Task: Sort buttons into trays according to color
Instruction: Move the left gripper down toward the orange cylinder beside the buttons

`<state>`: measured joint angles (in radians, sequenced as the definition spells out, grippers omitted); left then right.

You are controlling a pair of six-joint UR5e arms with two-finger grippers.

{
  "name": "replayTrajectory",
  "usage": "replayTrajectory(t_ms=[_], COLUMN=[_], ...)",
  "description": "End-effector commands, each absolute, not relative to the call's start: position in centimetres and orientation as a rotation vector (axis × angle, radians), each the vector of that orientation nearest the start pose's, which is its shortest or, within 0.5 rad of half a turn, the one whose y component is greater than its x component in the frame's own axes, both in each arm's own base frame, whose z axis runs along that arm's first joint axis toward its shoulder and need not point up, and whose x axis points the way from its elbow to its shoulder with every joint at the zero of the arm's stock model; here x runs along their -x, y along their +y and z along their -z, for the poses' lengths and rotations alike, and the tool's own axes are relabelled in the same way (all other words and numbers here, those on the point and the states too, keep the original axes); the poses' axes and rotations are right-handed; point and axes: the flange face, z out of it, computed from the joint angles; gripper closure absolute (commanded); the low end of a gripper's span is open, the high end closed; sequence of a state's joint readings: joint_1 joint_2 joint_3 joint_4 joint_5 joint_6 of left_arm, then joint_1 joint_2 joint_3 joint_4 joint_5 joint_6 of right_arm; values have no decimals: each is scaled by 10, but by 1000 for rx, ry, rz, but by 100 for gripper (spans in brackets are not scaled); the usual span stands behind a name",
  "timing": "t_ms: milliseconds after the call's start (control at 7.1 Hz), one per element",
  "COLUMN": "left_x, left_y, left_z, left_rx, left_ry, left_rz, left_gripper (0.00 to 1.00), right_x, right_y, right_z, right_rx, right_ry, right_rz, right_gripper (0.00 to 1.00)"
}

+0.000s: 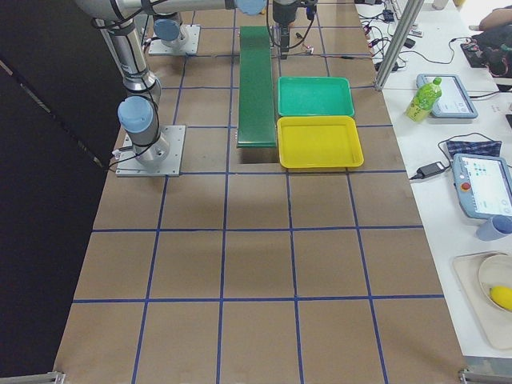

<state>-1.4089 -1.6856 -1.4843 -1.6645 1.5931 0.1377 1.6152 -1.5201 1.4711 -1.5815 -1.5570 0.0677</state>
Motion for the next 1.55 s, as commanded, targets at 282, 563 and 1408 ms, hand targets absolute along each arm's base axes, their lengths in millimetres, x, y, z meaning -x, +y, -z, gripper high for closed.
replayTrajectory(t_ms=[282, 563, 1408], left_x=[-53, -99, -144], left_y=[-569, -580, -557], left_z=[-427, -380, -261], left_rx=[-516, -783, -1867], left_ry=[3085, 3056, 2528], left_rz=[-207, -221, 11], left_gripper=[0, 0, 0], right_x=[-157, -157, -138], right_y=[-512, -513, -517], right_z=[-513, -512, -511], right_rx=[-35, -35, -100], right_ry=[3123, 3123, 3124], right_rz=[92, 92, 88], right_gripper=[0, 0, 0])
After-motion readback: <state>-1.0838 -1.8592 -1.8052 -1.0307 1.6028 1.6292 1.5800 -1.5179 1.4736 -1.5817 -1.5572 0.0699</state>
